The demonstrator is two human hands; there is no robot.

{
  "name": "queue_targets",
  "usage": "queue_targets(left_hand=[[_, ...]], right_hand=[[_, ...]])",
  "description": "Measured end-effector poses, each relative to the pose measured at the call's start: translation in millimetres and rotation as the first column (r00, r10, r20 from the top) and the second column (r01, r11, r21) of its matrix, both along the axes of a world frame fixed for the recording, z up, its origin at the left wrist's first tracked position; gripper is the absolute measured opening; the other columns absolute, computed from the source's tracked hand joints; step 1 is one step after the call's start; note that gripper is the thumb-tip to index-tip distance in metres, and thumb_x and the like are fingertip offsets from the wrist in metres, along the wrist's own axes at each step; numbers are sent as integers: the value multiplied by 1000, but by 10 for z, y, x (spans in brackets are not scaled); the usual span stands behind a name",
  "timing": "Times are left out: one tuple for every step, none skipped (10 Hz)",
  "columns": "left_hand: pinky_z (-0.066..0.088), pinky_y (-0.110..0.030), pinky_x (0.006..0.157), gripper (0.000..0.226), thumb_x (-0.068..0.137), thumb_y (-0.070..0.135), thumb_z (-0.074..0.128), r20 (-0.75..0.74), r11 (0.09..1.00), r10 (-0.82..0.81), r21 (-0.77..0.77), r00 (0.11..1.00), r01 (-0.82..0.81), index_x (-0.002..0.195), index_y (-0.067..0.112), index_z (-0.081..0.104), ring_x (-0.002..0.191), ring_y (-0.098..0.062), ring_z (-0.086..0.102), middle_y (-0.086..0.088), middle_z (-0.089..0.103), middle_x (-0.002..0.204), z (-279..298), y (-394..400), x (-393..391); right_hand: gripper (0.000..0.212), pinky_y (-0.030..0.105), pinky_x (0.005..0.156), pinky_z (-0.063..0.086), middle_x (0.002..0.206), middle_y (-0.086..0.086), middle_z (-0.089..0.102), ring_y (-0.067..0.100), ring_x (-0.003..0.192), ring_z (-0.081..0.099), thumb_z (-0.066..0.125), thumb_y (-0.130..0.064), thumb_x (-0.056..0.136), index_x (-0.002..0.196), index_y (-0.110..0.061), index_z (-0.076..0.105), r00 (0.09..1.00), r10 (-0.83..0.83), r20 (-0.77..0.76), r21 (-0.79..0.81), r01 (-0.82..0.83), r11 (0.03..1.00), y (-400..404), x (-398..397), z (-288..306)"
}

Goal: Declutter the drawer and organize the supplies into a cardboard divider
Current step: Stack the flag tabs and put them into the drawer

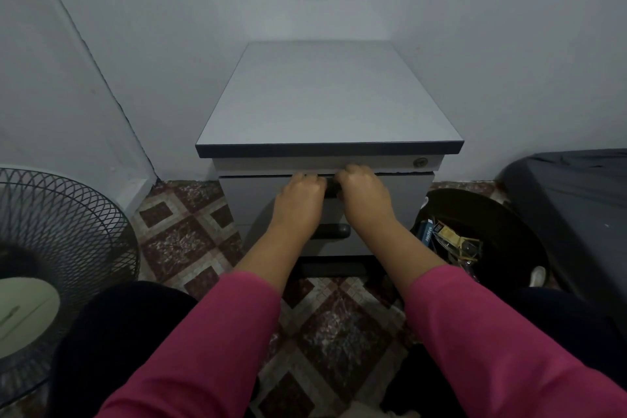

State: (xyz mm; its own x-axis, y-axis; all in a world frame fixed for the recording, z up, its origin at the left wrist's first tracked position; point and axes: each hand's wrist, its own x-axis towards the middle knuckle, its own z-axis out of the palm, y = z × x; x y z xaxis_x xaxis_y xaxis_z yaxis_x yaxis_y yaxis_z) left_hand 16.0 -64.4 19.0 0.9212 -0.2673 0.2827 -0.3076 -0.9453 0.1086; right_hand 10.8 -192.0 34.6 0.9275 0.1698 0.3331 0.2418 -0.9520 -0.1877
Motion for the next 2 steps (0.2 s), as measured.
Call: queue_targets(left_hand=[[40,-37,92,59,92,4,47,-79,999,18,52,997,-14,148,9,29,121,-28,43,-11,50,131,54,2,-146],[35,-39,100,74,94,22,50,-174,996,46,79,984,-33,154,19,8,126,-29,40,-10,44,141,28,72,-388]], right_hand=[[34,27,67,36,114,11,56,25,109,48,51,11,82,111,-4,61,997,-15,-70,12,16,1000,26,-76,17],[43,31,94,43,141,10,45,25,126,43,53,-2,87,130,-8,56,988,27,-153,100,-11,995,-37,-263,-65]])
